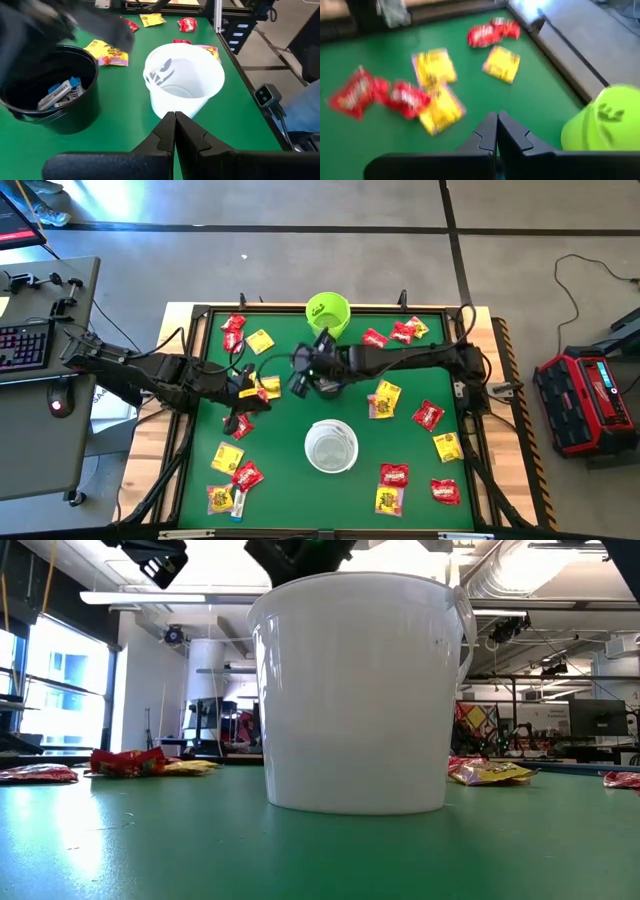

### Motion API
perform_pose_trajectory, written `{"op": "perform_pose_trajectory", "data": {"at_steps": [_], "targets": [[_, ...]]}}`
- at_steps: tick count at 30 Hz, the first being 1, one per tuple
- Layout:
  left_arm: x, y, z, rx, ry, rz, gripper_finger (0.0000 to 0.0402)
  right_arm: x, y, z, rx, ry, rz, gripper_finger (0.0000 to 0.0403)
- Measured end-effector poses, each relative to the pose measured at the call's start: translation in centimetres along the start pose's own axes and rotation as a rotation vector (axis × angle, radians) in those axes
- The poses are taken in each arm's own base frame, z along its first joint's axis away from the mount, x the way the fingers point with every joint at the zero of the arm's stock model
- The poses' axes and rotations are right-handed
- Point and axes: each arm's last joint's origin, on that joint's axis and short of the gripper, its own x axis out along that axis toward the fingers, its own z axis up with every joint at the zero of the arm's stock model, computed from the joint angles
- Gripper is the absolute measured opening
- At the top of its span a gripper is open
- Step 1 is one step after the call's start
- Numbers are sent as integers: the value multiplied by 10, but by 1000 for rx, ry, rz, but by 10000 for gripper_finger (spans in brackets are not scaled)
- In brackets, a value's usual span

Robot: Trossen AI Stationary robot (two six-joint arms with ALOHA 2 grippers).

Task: Sort candy by brand, put in halloween buckets
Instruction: Put the white chocolate into the black bucket

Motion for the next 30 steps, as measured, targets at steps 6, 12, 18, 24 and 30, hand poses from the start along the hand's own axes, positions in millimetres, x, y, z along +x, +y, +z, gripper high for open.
{"op": "perform_pose_trajectory", "data": {"at_steps": [6, 12, 18, 24, 30], "targets": [[0, -4, -4, -20, 49, -16, 0, -10, 4, -16, 40, -98, 91, 0], [-3, -10, -4, -52, 116, -15, 0, -50, -16, -24, 89, -174, 108, 0], [-4, -23, -2, -133, 208, -28, 0, -91, -44, -42, 91, -175, 114, 0], [11, -33, -6, -299, 319, 49, 0, -128, -77, -61, 85, -191, 159, 0], [35, -40, -2, -421, 372, 120, 0, -152, -103, -75, 113, -205, 146, 0]]}}
